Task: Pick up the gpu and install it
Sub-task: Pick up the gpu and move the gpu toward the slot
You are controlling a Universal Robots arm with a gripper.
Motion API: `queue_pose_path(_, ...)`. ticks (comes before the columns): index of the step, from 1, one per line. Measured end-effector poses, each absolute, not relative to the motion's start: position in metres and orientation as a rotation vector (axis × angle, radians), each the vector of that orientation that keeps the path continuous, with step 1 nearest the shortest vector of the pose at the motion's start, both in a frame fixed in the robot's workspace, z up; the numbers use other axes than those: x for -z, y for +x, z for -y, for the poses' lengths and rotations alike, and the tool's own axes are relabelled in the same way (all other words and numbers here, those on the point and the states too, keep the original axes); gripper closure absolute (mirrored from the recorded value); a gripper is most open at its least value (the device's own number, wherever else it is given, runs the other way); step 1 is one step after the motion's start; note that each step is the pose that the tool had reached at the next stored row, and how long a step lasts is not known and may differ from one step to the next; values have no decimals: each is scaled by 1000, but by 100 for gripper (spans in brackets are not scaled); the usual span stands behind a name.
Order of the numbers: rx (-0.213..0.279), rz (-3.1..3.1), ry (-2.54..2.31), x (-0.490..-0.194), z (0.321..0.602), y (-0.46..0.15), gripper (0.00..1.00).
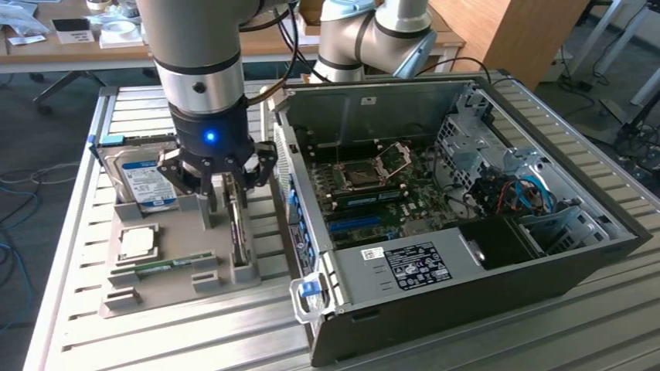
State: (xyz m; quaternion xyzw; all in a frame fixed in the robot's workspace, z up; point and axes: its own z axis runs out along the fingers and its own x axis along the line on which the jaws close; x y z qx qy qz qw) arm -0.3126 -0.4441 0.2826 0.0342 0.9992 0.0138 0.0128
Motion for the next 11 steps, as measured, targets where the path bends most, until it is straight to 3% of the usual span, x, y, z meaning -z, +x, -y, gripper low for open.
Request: queue_pose_path(11,-46,-3114,107,-279,444,-311,53)
